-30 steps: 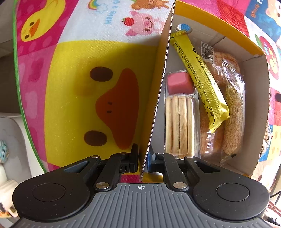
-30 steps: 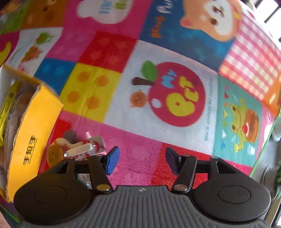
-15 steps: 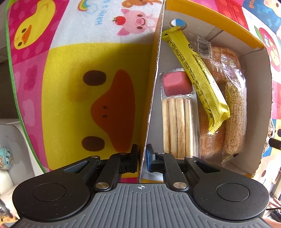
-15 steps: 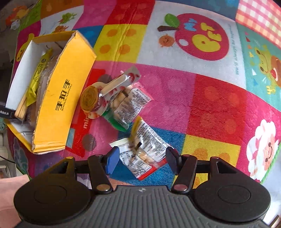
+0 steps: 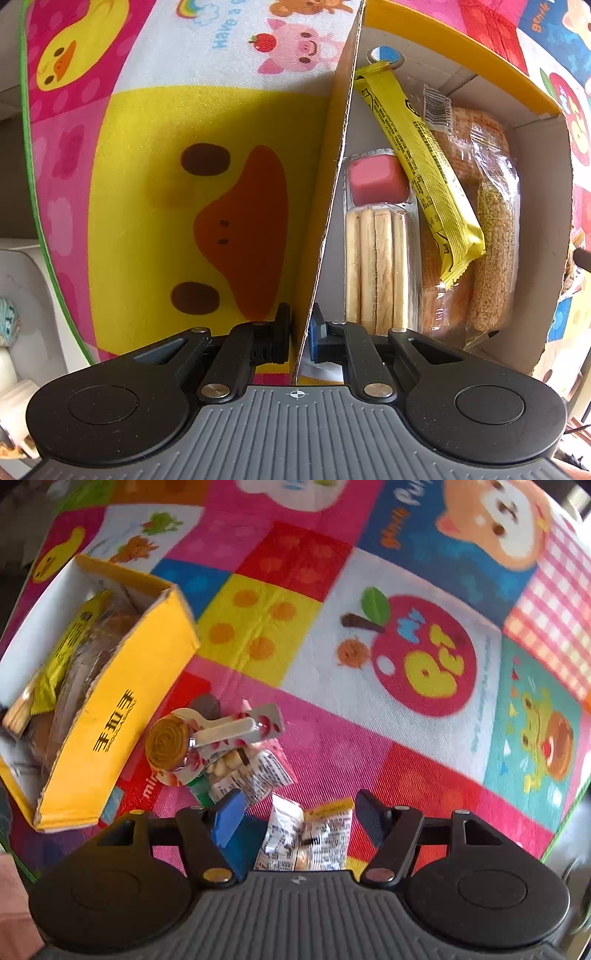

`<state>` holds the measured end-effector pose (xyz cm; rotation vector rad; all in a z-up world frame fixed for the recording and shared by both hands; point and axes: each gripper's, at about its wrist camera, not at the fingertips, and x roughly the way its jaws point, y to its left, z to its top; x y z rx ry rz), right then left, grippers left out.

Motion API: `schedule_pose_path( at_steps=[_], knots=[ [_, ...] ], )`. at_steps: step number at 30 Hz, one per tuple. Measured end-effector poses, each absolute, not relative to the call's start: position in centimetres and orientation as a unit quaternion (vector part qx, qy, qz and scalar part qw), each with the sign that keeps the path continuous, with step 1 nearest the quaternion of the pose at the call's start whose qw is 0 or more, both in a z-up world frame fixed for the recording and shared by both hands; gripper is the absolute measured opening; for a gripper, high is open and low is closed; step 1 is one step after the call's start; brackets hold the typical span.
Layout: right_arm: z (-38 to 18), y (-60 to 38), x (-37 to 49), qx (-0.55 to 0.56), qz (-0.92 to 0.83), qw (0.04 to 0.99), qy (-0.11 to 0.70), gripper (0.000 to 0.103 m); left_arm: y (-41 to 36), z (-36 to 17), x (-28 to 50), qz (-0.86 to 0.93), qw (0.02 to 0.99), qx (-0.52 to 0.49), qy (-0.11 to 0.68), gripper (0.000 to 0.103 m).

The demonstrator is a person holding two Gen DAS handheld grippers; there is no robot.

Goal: Organize objects

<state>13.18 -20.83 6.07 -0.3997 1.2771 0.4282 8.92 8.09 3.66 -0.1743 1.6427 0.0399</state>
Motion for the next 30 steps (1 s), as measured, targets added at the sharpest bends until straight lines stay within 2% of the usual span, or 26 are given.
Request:
schedule_pose_path(
  at_steps=[8, 11, 14, 18, 22, 30],
  knots=[
    [4.9, -13.6, 9.8, -0.344, 0.362, 0.7, 0.51, 0.067, 8.2, 3.8, 8.9, 0.021, 0.679, -0.079, 0.73, 0.011],
    [4.6, -12.5, 9.4, -0.382, 0.363, 0.703, 0.478, 0.067, 8.1, 3.9, 8.8, 0.02, 0.679, -0.079, 0.73, 0.011],
    [4.8, -13.6, 12.2, -0.368, 0.303, 0.74, 0.474, 0.068, 8.1, 3.8, 8.9, 0.017, 0.678, -0.077, 0.731, 0.011],
    [5.4, -17.6, 17.0, -0.304, 0.19, 0.787, 0.502, 0.068, 8.2, 3.7, 9.0, 0.015, 0.677, -0.074, 0.732, 0.011],
    [5.6, -22.8, 19.5, -0.135, 0.156, 0.787, 0.582, 0.068, 8.1, 3.5, 9.2, 0.015, 0.675, -0.073, 0.734, 0.011],
    [3.8, -24.8, 16.1, 0.099, 0.115, 0.737, 0.659, 0.068, 8.1, 3.3, 9.2, 0.02, 0.674, -0.079, 0.734, 0.011]
  ],
)
